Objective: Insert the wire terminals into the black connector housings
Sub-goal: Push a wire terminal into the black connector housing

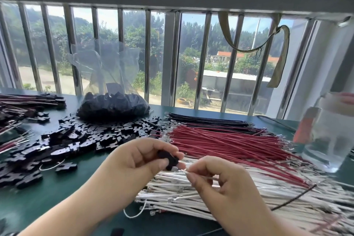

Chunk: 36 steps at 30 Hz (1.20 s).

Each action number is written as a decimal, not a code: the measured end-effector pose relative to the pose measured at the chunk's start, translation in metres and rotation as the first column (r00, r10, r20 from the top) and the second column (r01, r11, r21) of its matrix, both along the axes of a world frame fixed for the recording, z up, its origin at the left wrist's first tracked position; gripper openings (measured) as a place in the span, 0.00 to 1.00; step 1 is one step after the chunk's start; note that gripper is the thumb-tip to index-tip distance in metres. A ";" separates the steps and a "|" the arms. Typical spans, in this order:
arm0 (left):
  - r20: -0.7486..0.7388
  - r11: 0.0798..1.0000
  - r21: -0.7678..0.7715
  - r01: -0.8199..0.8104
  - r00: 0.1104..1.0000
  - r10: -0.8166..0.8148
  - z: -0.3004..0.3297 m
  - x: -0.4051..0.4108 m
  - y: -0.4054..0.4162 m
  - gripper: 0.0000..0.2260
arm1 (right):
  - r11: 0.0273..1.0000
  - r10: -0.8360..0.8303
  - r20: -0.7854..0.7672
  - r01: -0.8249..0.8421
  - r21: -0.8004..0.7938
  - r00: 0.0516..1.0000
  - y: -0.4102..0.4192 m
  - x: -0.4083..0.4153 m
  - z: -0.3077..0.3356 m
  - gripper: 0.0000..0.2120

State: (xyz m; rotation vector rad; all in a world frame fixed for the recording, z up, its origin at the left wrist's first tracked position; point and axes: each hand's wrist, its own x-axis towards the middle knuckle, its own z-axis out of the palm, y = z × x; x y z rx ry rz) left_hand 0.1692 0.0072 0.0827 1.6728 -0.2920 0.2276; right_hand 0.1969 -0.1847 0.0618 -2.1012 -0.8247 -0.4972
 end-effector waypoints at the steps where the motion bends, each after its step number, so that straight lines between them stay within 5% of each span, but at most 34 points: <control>1: -0.001 1.000 -0.012 -0.022 1.000 0.022 0.000 0.001 0.001 0.18 | 1.000 0.001 -0.010 -0.001 0.013 1.000 -0.001 0.000 0.000 0.05; 7: -0.034 0.991 0.090 -0.102 0.994 0.106 -0.005 0.005 0.005 0.11 | 1.000 -0.030 0.047 0.029 0.010 0.998 -0.006 0.002 0.004 0.06; 17: -0.103 0.985 0.137 0.104 0.991 -0.090 -0.009 0.003 0.004 0.25 | 0.982 -0.078 0.194 0.109 -0.156 0.978 -0.008 0.005 0.006 0.06; 22: 0.014 0.945 0.324 0.048 0.998 -0.056 -0.011 0.008 0.006 0.29 | 0.985 -0.022 0.242 0.062 -0.162 0.970 -0.009 0.010 0.007 0.06; 25: 0.077 0.903 0.429 0.014 0.996 -0.052 -0.007 0.007 0.006 0.26 | 0.985 0.018 0.218 0.020 -0.171 0.976 -0.010 0.011 0.008 0.05; 29: -0.027 0.909 0.370 0.190 0.981 -0.194 -0.002 0.005 0.003 0.15 | 0.981 0.065 0.071 -0.051 -0.185 0.995 -0.009 0.009 0.009 0.09; 36: -0.080 0.934 0.320 0.159 0.987 -0.141 0.000 0.004 0.016 0.19 | 0.992 0.068 0.000 -0.067 -0.108 0.998 -0.013 0.008 0.013 0.11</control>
